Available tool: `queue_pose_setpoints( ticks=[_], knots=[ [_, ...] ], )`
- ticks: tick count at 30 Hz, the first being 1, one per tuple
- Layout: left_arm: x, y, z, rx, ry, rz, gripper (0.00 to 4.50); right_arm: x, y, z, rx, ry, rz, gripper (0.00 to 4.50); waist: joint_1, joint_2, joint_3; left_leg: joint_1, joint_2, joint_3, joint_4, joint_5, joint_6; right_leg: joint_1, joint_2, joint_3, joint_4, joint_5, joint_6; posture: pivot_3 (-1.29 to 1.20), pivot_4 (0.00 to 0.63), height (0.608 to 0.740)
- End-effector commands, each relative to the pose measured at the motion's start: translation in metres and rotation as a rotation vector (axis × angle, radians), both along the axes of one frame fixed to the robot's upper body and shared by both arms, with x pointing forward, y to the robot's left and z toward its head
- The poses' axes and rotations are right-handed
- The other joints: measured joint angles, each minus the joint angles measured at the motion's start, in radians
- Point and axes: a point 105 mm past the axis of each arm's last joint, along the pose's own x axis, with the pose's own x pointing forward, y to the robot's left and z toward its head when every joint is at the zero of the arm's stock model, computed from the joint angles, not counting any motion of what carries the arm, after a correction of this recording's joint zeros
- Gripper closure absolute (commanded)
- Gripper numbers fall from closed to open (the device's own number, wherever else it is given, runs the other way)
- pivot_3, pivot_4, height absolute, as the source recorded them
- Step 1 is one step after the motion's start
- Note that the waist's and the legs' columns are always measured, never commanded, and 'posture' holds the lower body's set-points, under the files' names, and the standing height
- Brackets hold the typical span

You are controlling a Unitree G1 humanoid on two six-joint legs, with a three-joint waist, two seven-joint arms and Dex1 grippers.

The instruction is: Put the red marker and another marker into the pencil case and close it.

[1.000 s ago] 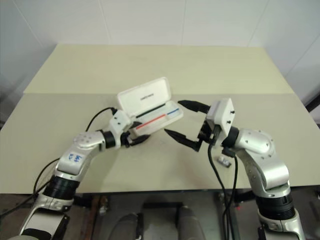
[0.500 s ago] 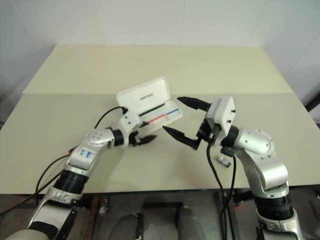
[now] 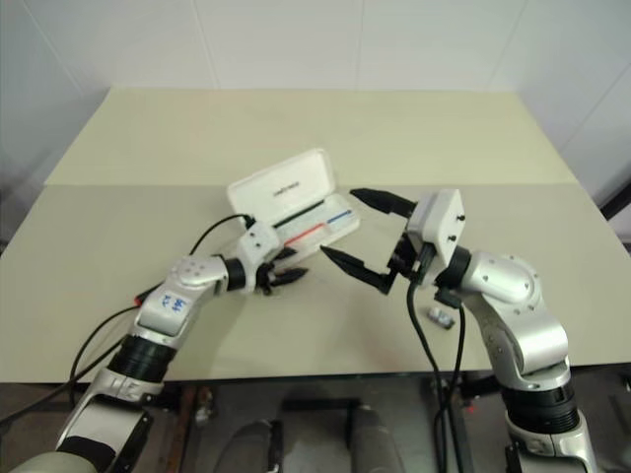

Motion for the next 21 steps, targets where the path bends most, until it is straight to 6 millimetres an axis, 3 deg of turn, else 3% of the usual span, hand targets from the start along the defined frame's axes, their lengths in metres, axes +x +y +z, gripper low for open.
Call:
queue_pose_setpoints(
  ticks=[1,4,11,16,21],
  knots=[
    [-0.002,0.0,-0.005,0.023,0.019,-0.003,3.52,-0.006,0.004,0.013,0.003,-0.064,0.015,0.0,0.0,0.0,0.0,0.0,0.0,0.0,0.0,0.0,0.0,0.0,0.0,0.0,0.0,0.0,0.0,0.0,0.15,0.74],
    [-0.001,0.003,-0.005,0.033,0.016,0.007,4.47,-0.006,0.004,0.013,0.003,-0.063,0.017,0.0,0.0,0.0,0.0,0.0,0.0,0.0,0.0,0.0,0.0,0.0,0.0,0.0,0.0,0.0,0.0,0.0,0.15,0.74],
    [-0.005,0.007,0.001,0.046,0.009,-0.028,4.47,-0.005,-0.004,0.007,-0.052,-0.028,0.03,0.0,-0.003,0.0,0.0,0.0,0.0,0.0,0.0,0.0,0.0,0.0,0.0,0.0,0.0,0.0,0.0,0.0,0.15,0.74],
    [-0.027,0.002,0.017,0.032,-0.009,-0.182,4.47,-0.005,-0.031,-0.01,-0.154,0.05,0.015,0.0,0.001,0.0,0.0,0.0,0.001,0.0,-0.002,0.0,0.0,-0.001,0.001,0.0,0.0,-0.001,0.0,0.0,0.15,0.74],
    [-0.053,0.005,0.014,0.069,0.002,-0.33,4.47,-0.007,-0.063,-0.023,-0.231,0.11,-0.045,0.0,0.002,0.0,0.0,-0.002,0.001,0.0,-0.001,0.0,0.0,-0.002,0.001,0.0,-0.001,-0.002,-0.002,0.0,0.15,0.74]
  ],
)
